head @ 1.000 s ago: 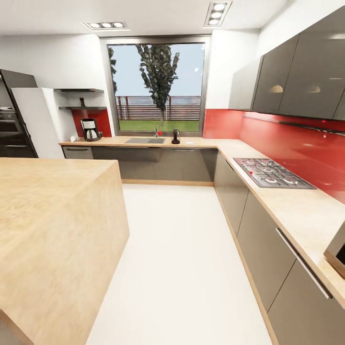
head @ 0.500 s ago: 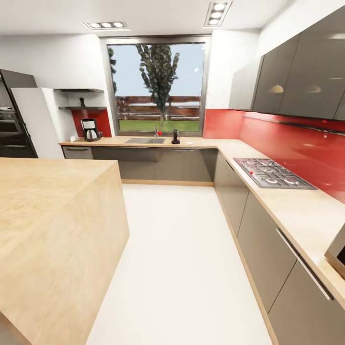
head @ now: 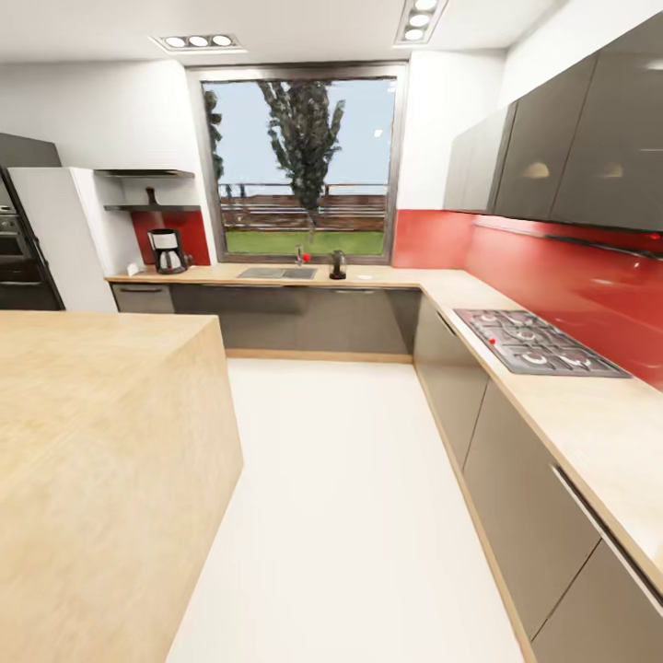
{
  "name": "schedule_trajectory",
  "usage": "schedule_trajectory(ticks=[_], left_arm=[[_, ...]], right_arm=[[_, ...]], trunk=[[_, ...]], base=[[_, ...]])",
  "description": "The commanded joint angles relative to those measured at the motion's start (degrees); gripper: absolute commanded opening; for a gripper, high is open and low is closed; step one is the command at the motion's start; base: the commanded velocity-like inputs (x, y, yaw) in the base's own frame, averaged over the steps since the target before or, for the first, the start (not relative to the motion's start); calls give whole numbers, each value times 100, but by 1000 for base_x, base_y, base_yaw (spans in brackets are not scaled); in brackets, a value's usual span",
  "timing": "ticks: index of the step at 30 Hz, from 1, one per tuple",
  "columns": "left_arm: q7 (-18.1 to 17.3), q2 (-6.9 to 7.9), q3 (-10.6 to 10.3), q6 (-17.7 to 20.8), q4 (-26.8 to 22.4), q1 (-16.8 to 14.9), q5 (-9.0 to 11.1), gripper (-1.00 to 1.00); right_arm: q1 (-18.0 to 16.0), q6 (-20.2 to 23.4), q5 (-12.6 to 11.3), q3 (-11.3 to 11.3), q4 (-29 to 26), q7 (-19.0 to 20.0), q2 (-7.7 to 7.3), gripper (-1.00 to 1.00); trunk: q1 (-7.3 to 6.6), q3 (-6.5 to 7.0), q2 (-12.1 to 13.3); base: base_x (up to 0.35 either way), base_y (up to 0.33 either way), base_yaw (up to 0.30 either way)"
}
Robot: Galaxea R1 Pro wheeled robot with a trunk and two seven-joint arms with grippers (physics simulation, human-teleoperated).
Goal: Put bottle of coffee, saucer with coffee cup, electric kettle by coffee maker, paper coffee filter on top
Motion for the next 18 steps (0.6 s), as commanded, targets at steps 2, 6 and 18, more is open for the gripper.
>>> schedule_trajectory(ticks=[2, 6, 18], left_arm=[[2, 0, 1, -17, 4, -5, 39, 100], [18, 4, 8, -17, 4, -5, 39, 100], [32, 41, 10, -17, 3, -7, 39, 100]], right_arm=[[-5, -17, 3, -10, 0, -4, 0, 100], [-5, -16, -2, -19, -13, 8, 0, 100], [-5, -24, 1, -12, -14, 12, 0, 100]], trunk=[[7, -13, -12], [7, -13, -12], [7, -13, -12]], base=[[335, -78, 0], [335, -48, 0], [336, -4, 0]])
